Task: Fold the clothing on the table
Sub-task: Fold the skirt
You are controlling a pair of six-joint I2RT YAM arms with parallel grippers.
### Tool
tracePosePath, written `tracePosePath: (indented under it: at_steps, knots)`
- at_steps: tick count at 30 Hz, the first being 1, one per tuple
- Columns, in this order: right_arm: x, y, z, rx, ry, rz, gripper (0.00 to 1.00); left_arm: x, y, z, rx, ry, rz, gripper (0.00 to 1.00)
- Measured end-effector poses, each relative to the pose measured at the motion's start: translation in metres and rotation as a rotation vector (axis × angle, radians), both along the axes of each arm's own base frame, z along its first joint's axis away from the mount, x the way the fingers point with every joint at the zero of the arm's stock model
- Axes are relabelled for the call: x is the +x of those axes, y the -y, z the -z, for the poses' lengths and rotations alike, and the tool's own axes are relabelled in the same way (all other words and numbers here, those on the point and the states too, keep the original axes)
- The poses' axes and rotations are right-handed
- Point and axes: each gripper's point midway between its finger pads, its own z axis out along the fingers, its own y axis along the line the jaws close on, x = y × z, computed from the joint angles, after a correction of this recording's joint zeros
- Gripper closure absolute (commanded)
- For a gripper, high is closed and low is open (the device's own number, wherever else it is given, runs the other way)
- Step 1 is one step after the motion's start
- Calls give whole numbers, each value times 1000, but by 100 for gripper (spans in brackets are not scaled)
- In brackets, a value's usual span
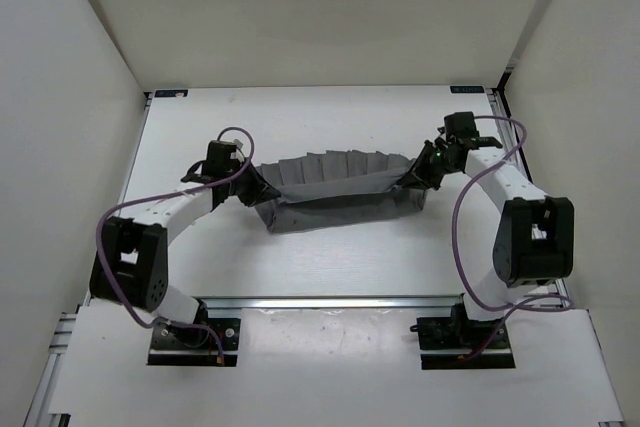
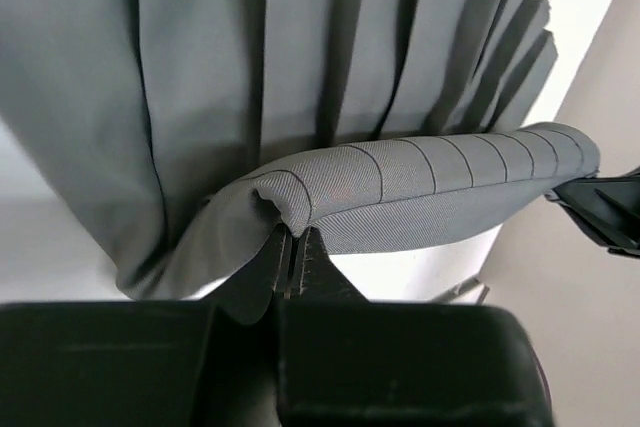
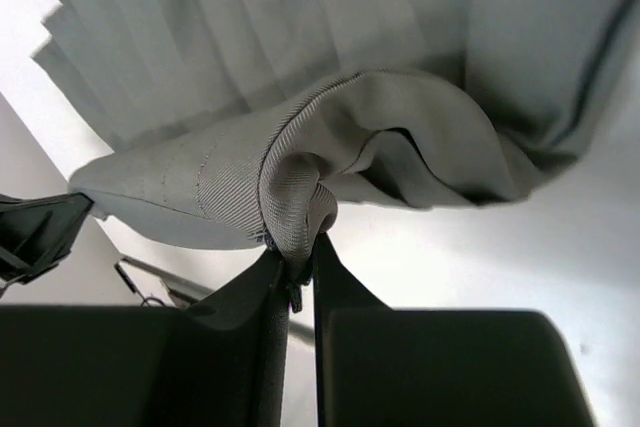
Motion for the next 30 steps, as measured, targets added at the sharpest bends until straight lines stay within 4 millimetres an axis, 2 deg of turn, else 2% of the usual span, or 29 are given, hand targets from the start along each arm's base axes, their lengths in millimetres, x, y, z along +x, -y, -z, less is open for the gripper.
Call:
tracePosePath:
  at_steps: [2, 4, 5, 7, 10, 12, 14, 15, 17, 18, 21, 24, 27, 28, 30]
  knots:
    - [13, -3, 2, 12, 21, -1, 93, 8, -1, 5, 10, -5, -8, 100]
    - [31, -4, 4, 21, 49, -2, 79, 18, -2, 9, 20, 0, -16, 84]
    - [40, -4, 6, 22, 64, 0, 73, 24, -2, 10, 20, 10, -20, 63]
    - [63, 0, 9, 6, 126, 17, 63, 39, -5, 12, 6, 40, -54, 51]
    - [92, 11, 0, -21, 252, 59, 55, 72, -18, 8, -71, 88, -149, 47]
    - [108, 18, -14, -40, 351, 79, 40, 93, -29, 5, -132, 119, -211, 46]
    - [116, 24, -32, -78, 438, 83, 19, 108, -41, -3, -170, 149, -255, 47]
    - [118, 27, -42, -105, 483, 81, 12, 113, -47, -10, -177, 171, -268, 46]
    - [114, 30, -60, -157, 556, 66, 10, 118, -49, -28, -181, 222, -266, 48]
    - [111, 33, -68, -189, 588, 61, 6, 117, -47, -38, -179, 251, -251, 49]
    - [92, 44, -76, -257, 629, 45, 4, 102, -27, -68, -144, 333, -168, 53]
    - [74, 70, -61, -304, 586, 66, 4, 74, 0, -87, -77, 392, -75, 51]
    - [61, 105, -35, -341, 495, 109, 5, 38, 15, -84, 3, 410, 0, 52]
    - [58, 117, -27, -351, 459, 124, 6, 29, 13, -77, 39, 401, 8, 52]
    - [57, 126, -16, -351, 416, 121, 6, 18, -1, -58, 113, 365, 1, 52]
